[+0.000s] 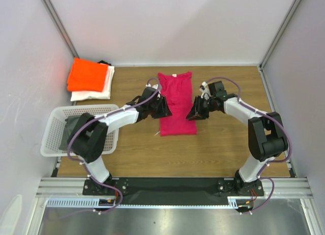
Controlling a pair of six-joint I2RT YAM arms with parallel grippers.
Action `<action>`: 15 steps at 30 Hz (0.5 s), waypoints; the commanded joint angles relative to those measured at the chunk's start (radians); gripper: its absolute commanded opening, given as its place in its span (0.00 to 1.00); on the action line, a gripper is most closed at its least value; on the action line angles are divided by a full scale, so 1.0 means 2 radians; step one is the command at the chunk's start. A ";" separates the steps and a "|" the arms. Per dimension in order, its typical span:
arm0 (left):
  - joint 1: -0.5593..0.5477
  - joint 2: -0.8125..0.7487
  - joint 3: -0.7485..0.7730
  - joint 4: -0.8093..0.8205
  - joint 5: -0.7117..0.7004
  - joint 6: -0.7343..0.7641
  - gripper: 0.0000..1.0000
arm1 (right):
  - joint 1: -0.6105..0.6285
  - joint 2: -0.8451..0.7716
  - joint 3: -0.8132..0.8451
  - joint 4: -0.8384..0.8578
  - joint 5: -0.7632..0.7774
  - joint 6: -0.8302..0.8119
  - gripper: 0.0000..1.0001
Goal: Fold and stack the t-shirts
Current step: Fold the tshirt
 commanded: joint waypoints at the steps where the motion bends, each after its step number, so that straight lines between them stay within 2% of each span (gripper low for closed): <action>1: 0.027 0.049 0.028 0.097 0.026 -0.041 0.41 | 0.006 0.016 -0.009 0.041 0.007 -0.004 0.25; 4: 0.033 0.089 0.039 0.120 0.030 -0.067 0.35 | 0.005 0.042 -0.009 0.042 0.015 -0.017 0.22; 8: 0.047 0.113 0.027 0.169 0.036 -0.110 0.31 | 0.006 0.056 -0.026 0.047 0.013 -0.018 0.18; 15: 0.071 0.143 0.040 0.179 0.043 -0.124 0.29 | 0.006 0.046 -0.062 0.032 0.026 -0.036 0.16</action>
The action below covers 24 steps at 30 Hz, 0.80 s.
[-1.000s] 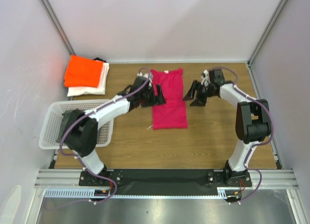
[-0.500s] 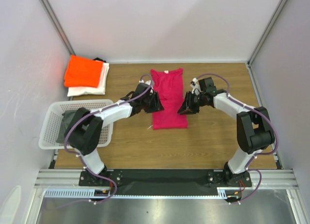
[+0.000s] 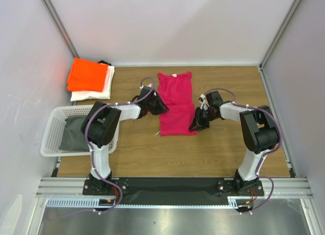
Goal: Fold and stack the t-shirts
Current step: Fold the tshirt
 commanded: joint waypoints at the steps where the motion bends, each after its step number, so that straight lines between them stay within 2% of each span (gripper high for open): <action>1: 0.013 0.009 0.017 0.035 0.013 -0.016 0.29 | 0.000 -0.016 -0.012 -0.004 0.016 -0.025 0.16; 12: 0.020 0.013 0.034 0.019 0.027 0.027 0.29 | -0.020 -0.029 -0.022 -0.033 0.021 -0.051 0.14; 14: 0.019 0.000 0.039 0.007 0.042 0.047 0.33 | -0.020 -0.038 -0.015 -0.050 0.012 -0.050 0.16; 15: 0.016 -0.013 0.038 0.002 0.051 0.056 0.38 | -0.019 -0.054 -0.005 -0.054 0.008 -0.045 0.17; 16: 0.014 -0.042 0.036 -0.007 0.049 0.077 0.42 | -0.018 -0.063 0.001 -0.057 0.002 -0.043 0.20; 18: 0.000 -0.082 0.029 -0.049 0.034 0.103 0.53 | -0.019 -0.086 0.011 -0.058 -0.001 -0.034 0.32; 19: -0.006 -0.120 0.025 -0.063 0.009 0.128 0.62 | -0.019 -0.102 0.012 -0.057 0.002 -0.026 0.42; 22: -0.032 -0.186 -0.014 -0.122 -0.056 0.144 0.68 | -0.027 -0.115 0.005 -0.051 0.015 -0.023 0.59; 24: -0.045 -0.211 -0.065 -0.120 -0.071 0.130 0.69 | -0.032 -0.111 -0.011 -0.047 0.026 -0.028 0.62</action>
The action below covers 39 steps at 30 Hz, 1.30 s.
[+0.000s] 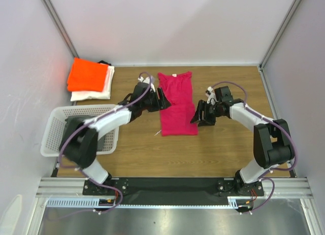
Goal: Fold and stack the t-shirts
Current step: Fold the tshirt
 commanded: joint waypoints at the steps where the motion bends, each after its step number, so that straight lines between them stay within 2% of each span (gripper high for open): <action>1: -0.025 -0.067 -0.063 -0.034 -0.055 0.000 0.69 | -0.010 0.000 -0.008 0.004 0.016 -0.003 0.63; 2: -0.033 -0.082 -0.096 -0.023 -0.057 -0.014 0.70 | -0.012 0.001 -0.015 0.011 0.015 -0.003 0.63; 5: -0.059 -0.100 -0.132 -0.017 -0.087 -0.062 0.71 | -0.013 -0.006 -0.045 0.044 0.023 0.005 0.68; 9: -0.079 -0.102 -0.134 -0.035 -0.110 -0.107 0.73 | -0.013 -0.006 -0.065 0.064 0.023 0.015 0.69; 15: -0.085 -0.067 -0.126 -0.044 -0.109 -0.114 0.67 | -0.013 0.000 -0.096 0.117 0.039 0.041 0.59; 25: -0.089 -0.057 -0.167 0.010 -0.095 -0.151 0.64 | -0.013 0.031 -0.096 0.113 0.031 0.019 0.55; 30: -0.091 -0.049 -0.176 0.033 -0.089 -0.157 0.63 | -0.011 0.037 -0.098 0.112 0.024 0.020 0.45; 34: -0.090 -0.039 -0.177 0.044 -0.088 -0.156 0.58 | -0.006 0.030 -0.109 0.115 0.024 0.022 0.42; 37: -0.091 -0.030 -0.179 0.048 -0.087 -0.158 0.49 | 0.000 0.036 -0.110 0.116 0.023 0.023 0.27; 38: -0.090 -0.029 -0.180 0.049 -0.088 -0.157 0.38 | 0.001 0.036 -0.111 0.116 0.023 0.023 0.23; 39: -0.090 -0.028 -0.181 0.049 -0.089 -0.158 0.32 | 0.002 0.037 -0.113 0.118 0.023 0.026 0.15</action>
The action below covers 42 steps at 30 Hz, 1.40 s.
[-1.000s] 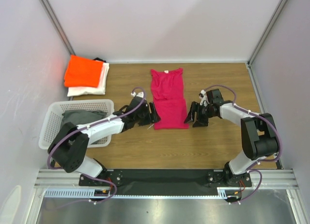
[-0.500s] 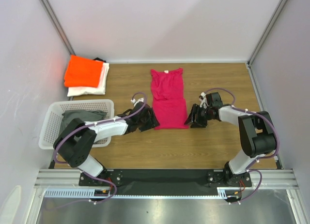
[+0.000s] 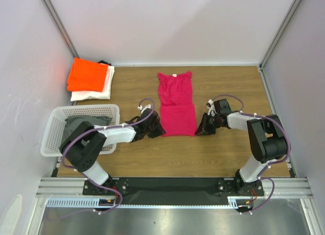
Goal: Fold and stack the t-shirts
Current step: Fold the tshirt
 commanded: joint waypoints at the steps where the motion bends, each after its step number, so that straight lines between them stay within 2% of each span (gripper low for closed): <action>1: -0.003 0.006 -0.006 0.011 -0.004 -0.004 0.24 | 0.011 0.007 -0.009 0.003 0.006 -0.003 0.10; 2: -0.003 0.004 -0.006 0.008 -0.005 -0.002 0.08 | 0.012 0.006 -0.011 0.001 0.008 -0.003 0.06; 3: -0.003 0.002 -0.008 -0.005 -0.010 -0.002 0.00 | 0.015 0.002 -0.013 -0.004 0.008 -0.001 0.00; 5: -0.003 -0.012 -0.016 -0.007 -0.011 0.001 0.00 | 0.021 -0.007 -0.022 -0.004 0.008 0.002 0.00; 10: -0.016 -0.054 -0.034 -0.071 -0.021 0.019 0.00 | 0.036 -0.062 -0.072 -0.021 0.014 0.011 0.00; 17: -0.040 -0.183 -0.065 -0.186 -0.027 0.034 0.00 | 0.080 -0.175 -0.156 -0.059 0.026 0.060 0.00; 22: -0.065 -0.273 -0.068 -0.277 -0.017 0.029 0.00 | 0.137 -0.261 -0.149 -0.122 0.054 0.108 0.00; 28: -0.083 -0.336 -0.024 -0.359 -0.017 0.025 0.00 | 0.155 -0.347 -0.115 -0.175 0.072 0.165 0.00; 33: -0.078 -0.317 0.051 -0.410 -0.046 0.045 0.00 | 0.153 -0.324 -0.045 -0.191 0.090 0.160 0.00; 38: -0.007 -0.261 0.133 -0.396 -0.016 0.084 0.01 | 0.133 -0.243 0.074 -0.204 0.103 0.113 0.00; 42: 0.040 -0.195 0.194 -0.368 -0.005 0.131 0.00 | 0.089 -0.189 0.148 -0.201 0.107 0.079 0.00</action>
